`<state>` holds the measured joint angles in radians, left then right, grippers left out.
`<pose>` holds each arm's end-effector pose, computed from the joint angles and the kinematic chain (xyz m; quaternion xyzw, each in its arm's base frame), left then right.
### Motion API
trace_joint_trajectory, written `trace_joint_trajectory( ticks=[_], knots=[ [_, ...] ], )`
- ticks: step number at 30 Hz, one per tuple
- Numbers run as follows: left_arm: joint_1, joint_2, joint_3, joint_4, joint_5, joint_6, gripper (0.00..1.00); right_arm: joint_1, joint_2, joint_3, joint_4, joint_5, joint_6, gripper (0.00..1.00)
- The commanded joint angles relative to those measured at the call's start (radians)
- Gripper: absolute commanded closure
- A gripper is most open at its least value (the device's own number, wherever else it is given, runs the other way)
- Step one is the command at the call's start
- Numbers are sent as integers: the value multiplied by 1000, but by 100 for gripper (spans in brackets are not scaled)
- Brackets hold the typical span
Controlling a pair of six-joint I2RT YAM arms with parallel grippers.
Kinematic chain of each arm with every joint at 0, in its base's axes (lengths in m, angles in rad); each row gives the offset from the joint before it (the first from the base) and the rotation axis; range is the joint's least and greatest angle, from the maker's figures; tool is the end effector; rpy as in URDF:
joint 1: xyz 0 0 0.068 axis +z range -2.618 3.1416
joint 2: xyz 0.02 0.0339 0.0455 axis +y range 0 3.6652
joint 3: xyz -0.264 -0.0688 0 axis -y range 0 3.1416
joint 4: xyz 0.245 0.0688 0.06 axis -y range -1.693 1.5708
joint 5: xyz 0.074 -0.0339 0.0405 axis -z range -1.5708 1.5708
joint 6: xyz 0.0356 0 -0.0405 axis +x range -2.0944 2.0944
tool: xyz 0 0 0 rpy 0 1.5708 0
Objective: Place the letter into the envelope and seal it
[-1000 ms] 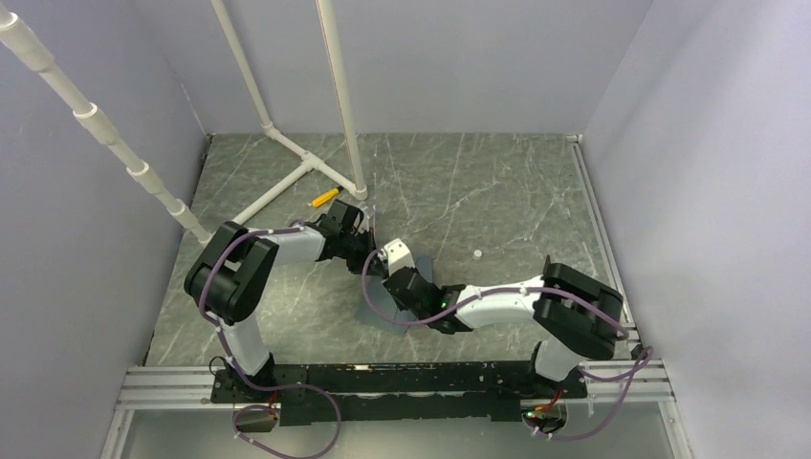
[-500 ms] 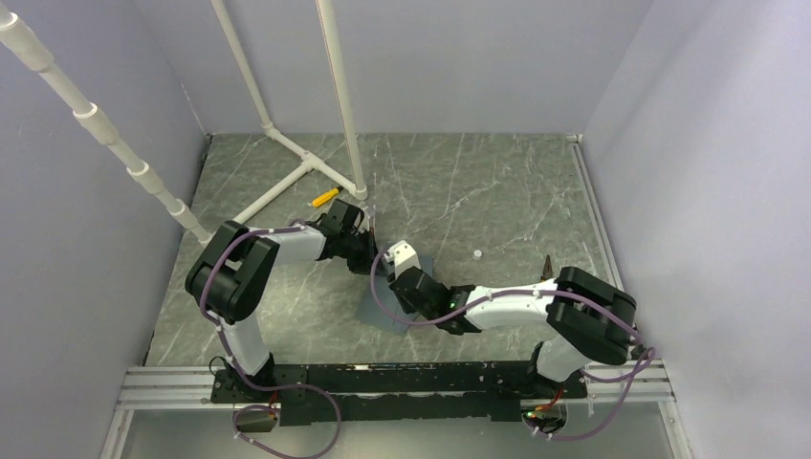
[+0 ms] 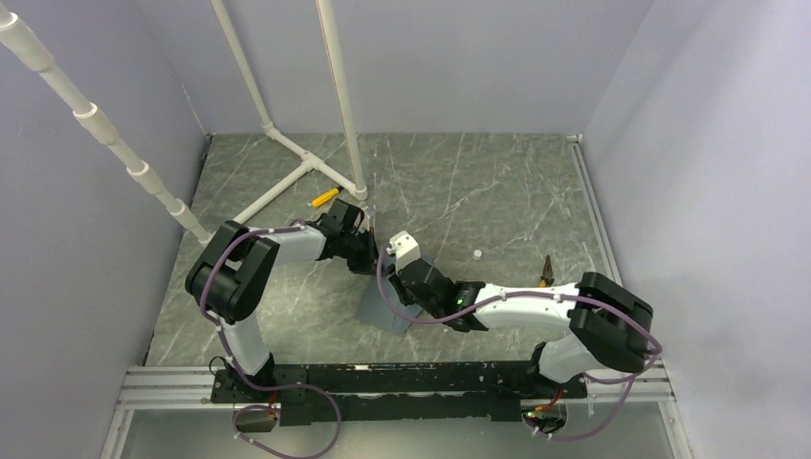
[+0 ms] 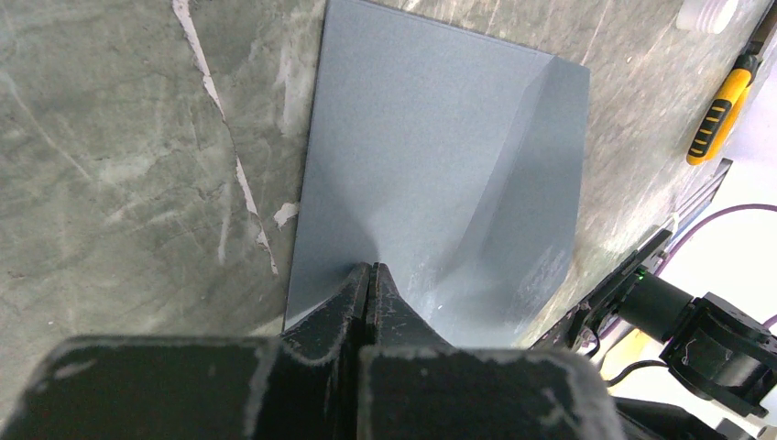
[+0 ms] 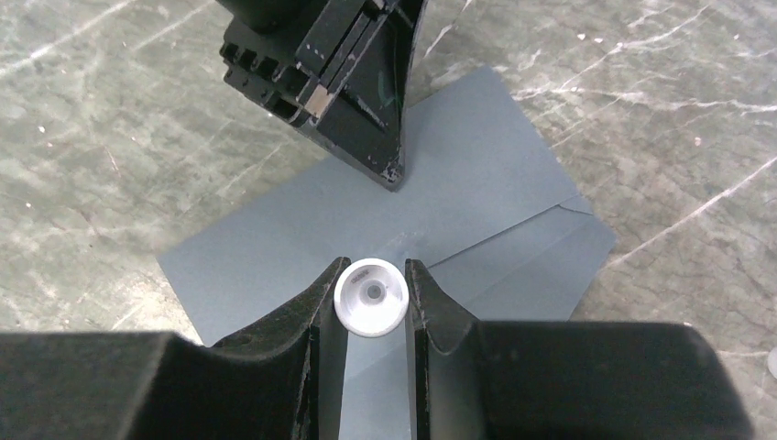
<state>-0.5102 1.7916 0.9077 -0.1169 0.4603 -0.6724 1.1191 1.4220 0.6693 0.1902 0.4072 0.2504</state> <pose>0.2861 -0.1782 0.1305 -0.0118 0.9365 -0.3343 0.1052 0.1397 0.2556 0.1940 -0.2723 0.8190 0.1621 0.4784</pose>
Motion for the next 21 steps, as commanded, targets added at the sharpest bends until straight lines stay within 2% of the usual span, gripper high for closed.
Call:
trace_joint_trajectory(
  ticks=[1, 12, 21],
  knots=[
    [-11, 65, -31, -88, -146, 61, 98, 5, 50, 32, 40, -26, -14, 100],
    [-11, 63, -32, -92, -147, 65, 98, 8, 185, 24, 95, -36, 7, 100],
    [-11, 53, -21, -108, -150, 71, 98, -42, 237, 30, 81, 89, 9, 100]
  ],
)
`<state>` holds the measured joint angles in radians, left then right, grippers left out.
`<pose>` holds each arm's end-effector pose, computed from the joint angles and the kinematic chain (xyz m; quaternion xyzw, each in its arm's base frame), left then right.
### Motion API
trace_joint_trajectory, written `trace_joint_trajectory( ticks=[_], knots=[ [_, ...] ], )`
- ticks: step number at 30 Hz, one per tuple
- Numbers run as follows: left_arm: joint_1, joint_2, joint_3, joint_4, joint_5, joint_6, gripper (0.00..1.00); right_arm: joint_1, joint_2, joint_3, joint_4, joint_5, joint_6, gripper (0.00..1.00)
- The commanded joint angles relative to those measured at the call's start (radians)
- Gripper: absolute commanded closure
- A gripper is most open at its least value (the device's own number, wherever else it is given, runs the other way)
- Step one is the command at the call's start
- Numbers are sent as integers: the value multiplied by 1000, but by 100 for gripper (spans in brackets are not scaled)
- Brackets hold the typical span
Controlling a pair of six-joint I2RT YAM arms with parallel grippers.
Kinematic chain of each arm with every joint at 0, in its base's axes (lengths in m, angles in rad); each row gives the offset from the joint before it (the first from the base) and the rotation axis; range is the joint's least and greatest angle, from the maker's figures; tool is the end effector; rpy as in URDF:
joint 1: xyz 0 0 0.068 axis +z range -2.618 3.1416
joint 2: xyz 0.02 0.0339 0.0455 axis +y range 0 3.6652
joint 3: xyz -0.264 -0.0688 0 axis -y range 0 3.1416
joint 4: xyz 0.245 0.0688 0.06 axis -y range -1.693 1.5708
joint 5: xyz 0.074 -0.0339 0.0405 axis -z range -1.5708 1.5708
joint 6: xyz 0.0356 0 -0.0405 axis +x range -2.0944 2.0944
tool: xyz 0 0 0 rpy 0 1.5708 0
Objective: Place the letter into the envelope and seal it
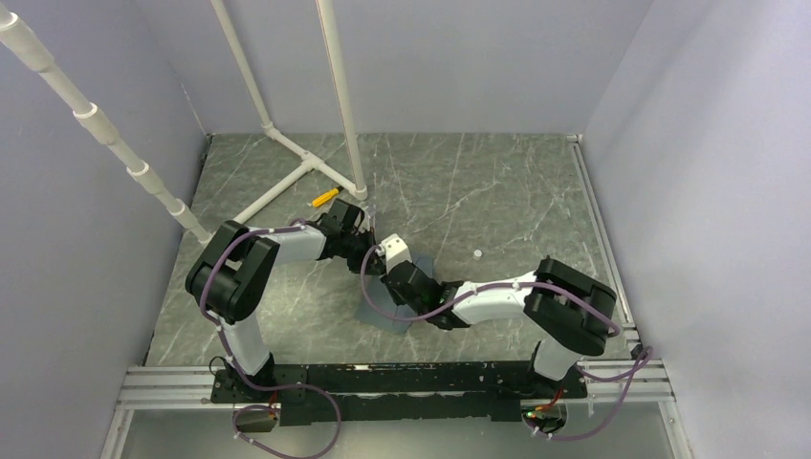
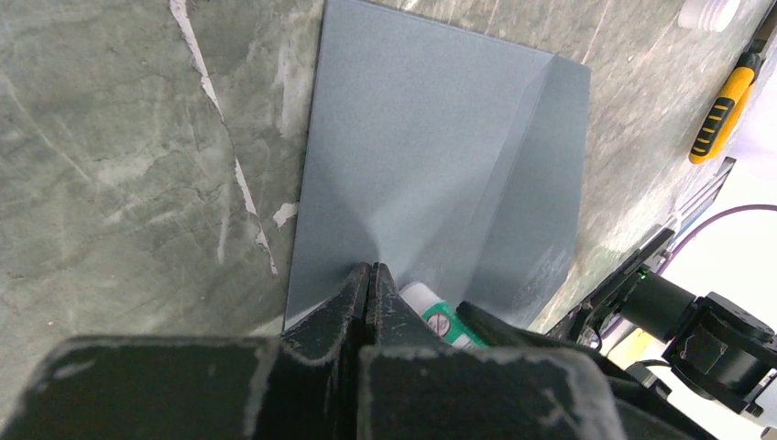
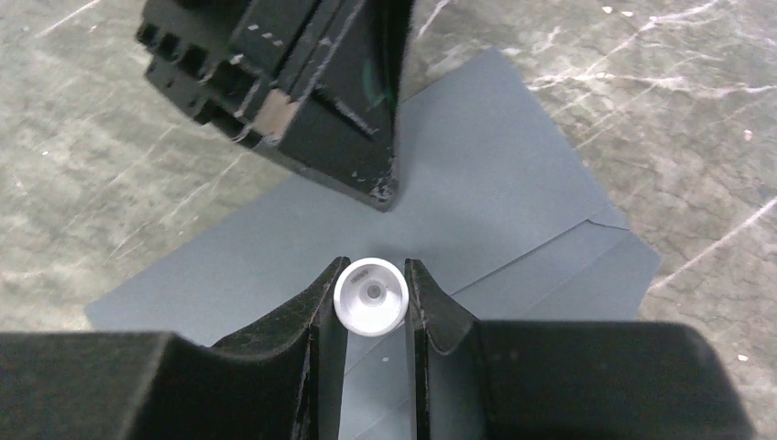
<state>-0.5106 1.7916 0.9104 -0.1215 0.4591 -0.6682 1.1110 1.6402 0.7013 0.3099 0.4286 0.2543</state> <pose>0.2863 -0.1784 0.1310 -0.0100 0.9369 -0.3333 0.1054 0.1541 0.2779 0.1520 -0.2739 0.8322 0.1326 0.4635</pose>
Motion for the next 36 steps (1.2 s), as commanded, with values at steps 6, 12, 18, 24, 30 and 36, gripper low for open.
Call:
trace_joint_trajectory(
  ticks=[6, 12, 18, 24, 30, 36],
  knots=[
    [-11, 58, -18, -104, -149, 67, 97, -51, -20, -4, -55, 53, -12, 100],
    [-11, 61, -15, -104, -144, 64, 97, 45, -9, 12, -62, 24, 3, 100],
    [-11, 46, -24, -97, -145, 56, 98, 82, -46, 10, -132, 12, 97, 100],
    [-11, 56, -25, -89, -140, 56, 98, 51, -22, 0, -158, 36, 106, 100],
    [-11, 47, -29, -97, -149, 57, 98, -38, 28, 16, -121, 39, 58, 100],
    [-11, 36, -30, -96, -149, 56, 98, -63, -50, 63, -137, -13, 51, 100]
  ],
)
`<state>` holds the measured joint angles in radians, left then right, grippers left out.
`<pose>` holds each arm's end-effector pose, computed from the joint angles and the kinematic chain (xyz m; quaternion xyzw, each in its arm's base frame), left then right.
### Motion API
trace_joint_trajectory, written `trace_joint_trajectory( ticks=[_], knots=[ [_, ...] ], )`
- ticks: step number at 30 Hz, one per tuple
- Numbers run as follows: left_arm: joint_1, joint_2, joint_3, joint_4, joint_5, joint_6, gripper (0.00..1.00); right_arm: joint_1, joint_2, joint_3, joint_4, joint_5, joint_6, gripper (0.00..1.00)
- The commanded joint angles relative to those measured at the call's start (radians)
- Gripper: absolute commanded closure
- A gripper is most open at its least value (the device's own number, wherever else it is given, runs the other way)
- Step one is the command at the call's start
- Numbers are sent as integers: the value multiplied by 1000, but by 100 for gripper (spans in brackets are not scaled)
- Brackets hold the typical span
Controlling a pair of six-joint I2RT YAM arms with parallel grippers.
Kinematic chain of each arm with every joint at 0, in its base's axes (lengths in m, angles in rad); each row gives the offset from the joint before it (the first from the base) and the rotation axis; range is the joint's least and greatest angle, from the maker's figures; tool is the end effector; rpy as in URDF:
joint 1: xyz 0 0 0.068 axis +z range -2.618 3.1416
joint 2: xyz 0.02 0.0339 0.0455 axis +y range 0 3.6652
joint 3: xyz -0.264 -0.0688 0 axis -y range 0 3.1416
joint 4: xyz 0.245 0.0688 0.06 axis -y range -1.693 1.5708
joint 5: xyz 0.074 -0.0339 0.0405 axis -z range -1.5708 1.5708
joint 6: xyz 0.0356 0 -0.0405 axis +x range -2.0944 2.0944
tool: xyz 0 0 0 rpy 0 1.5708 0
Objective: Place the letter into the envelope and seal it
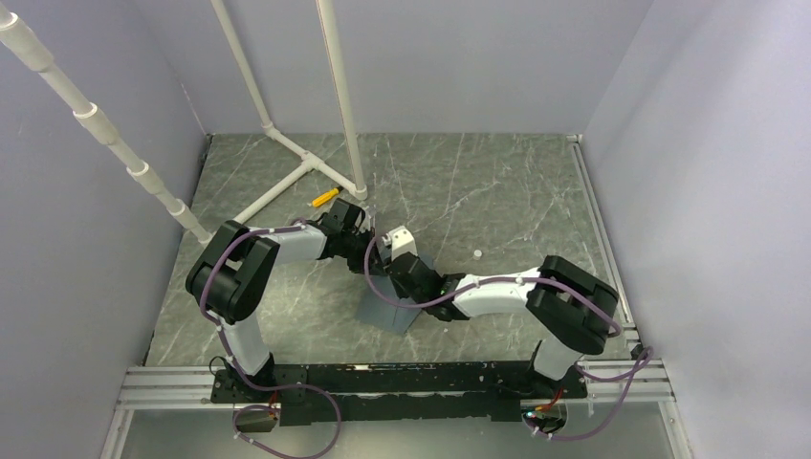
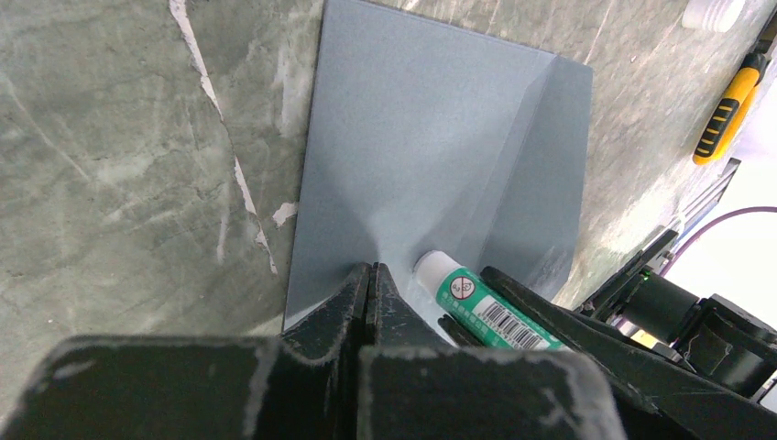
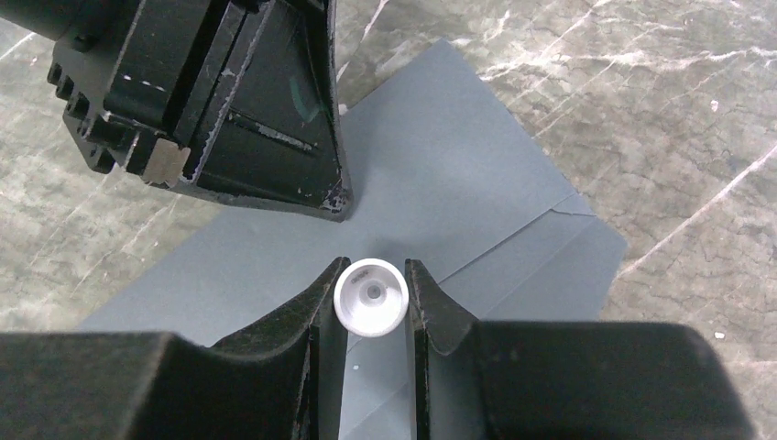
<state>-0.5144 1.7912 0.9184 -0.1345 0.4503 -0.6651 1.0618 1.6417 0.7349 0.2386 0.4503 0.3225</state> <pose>0.2865 -0.1797 0.1323 -0.0086 0.9383 -0.3290 0.1060 0.1696 0.2720 0.1552 -0.2261 0.8531 0.1166 0.4555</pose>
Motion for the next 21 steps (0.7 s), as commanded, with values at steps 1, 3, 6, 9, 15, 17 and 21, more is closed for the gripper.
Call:
trace_joint_trajectory(
  ticks=[1, 3, 6, 9, 15, 17, 21],
  knots=[
    [-6, 31, -38, -84, -140, 53, 98, -24, -95, 35, -77, -58, 2, 100],
    [-7, 22, -39, -78, -137, 55, 97, -69, -187, 11, -68, -137, 70, 100],
    [-7, 7, -40, -64, -120, 50, 98, -182, -309, -77, 16, -279, 222, 100],
    [-7, -17, -39, -58, -109, 52, 98, -301, -412, -153, 26, -356, 369, 100],
    [-11, -41, -18, -53, -76, 58, 97, -517, -592, -266, -119, -401, 693, 100],
    [-16, -45, -8, -60, -76, 60, 98, -580, -604, -296, -137, -441, 757, 100],
    [-22, -53, 2, -80, -84, 66, 98, -676, -616, -387, -84, -545, 879, 100]
  ],
)
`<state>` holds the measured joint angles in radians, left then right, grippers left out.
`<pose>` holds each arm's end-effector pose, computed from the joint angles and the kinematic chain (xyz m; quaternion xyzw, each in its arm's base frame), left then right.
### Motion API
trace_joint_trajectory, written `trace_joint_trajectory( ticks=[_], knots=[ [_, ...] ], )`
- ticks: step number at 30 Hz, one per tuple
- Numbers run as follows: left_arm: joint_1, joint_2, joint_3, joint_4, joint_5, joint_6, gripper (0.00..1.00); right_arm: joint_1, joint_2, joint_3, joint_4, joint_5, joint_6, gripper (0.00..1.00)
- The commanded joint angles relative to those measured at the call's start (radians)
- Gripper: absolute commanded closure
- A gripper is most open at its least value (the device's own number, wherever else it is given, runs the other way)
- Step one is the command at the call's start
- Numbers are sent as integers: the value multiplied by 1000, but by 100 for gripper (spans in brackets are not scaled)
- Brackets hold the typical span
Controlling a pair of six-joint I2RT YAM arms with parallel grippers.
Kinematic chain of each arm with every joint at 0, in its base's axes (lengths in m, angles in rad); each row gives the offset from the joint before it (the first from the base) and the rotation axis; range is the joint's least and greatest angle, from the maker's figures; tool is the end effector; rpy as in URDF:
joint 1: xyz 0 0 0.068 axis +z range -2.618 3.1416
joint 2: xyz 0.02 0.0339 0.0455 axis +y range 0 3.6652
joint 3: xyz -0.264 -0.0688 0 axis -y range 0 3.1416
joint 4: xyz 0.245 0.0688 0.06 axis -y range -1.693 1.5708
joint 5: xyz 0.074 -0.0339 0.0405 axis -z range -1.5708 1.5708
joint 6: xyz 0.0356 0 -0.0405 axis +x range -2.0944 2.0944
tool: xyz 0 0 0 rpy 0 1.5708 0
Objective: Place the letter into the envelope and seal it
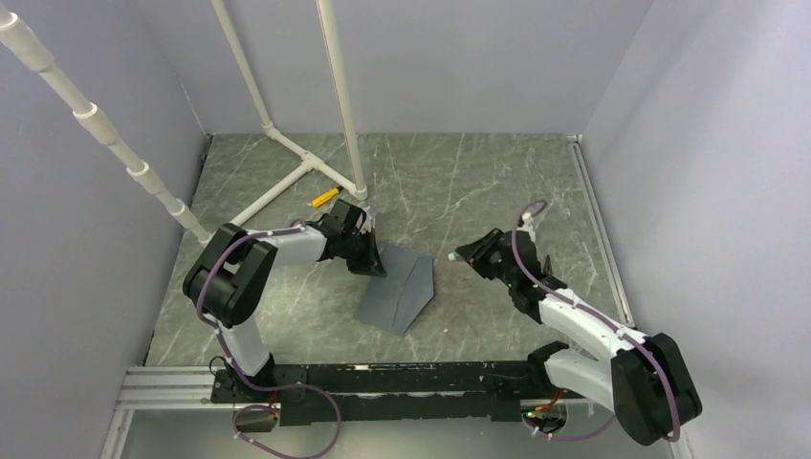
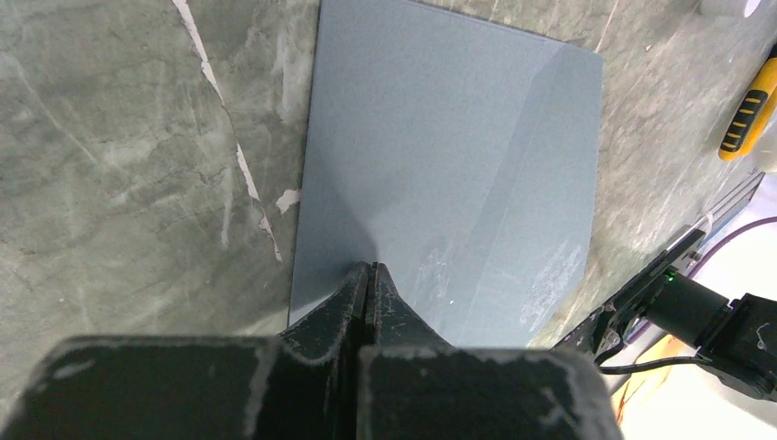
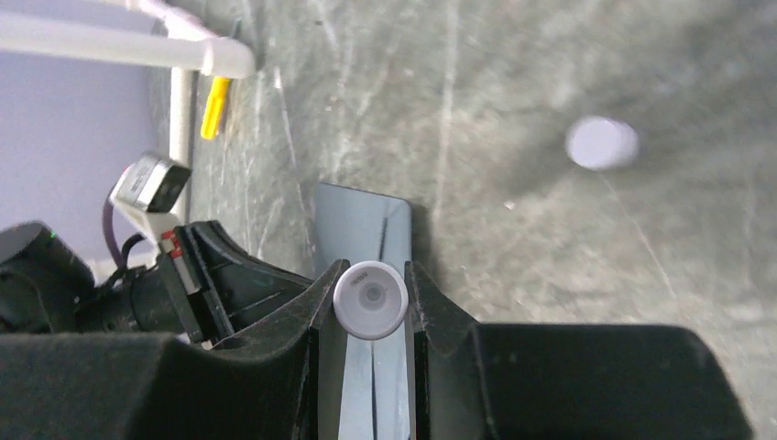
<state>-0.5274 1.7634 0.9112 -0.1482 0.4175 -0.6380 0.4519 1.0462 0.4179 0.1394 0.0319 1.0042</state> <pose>0.2818 -0.1808 0.1380 0.0063 0.9406 -0.3175 0.1204 0.1966 0.0942 0.1951 0.2416 0.8224 0.3324 0.3934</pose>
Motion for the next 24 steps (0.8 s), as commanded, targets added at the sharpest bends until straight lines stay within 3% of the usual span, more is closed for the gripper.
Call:
trace_joint_trajectory(
  ticks=[1, 10, 16, 19, 24],
  knots=[
    [-9, -27, 9, -71, -54, 40, 98, -85, -20, -88, 32, -146, 224, 99],
    [-11, -24, 7, -76, -56, 34, 98, -197, 59, -208, 194, -231, 368, 78],
    [-11, -5, 10, -72, -60, 30, 97, -234, 138, -230, 244, -233, 398, 43],
    [-10, 4, 10, -63, -56, 27, 98, -237, 142, -232, 242, -230, 404, 31],
    [-11, 8, 12, -69, -58, 34, 98, -237, 105, -224, 168, -201, 386, 27]
  ],
)
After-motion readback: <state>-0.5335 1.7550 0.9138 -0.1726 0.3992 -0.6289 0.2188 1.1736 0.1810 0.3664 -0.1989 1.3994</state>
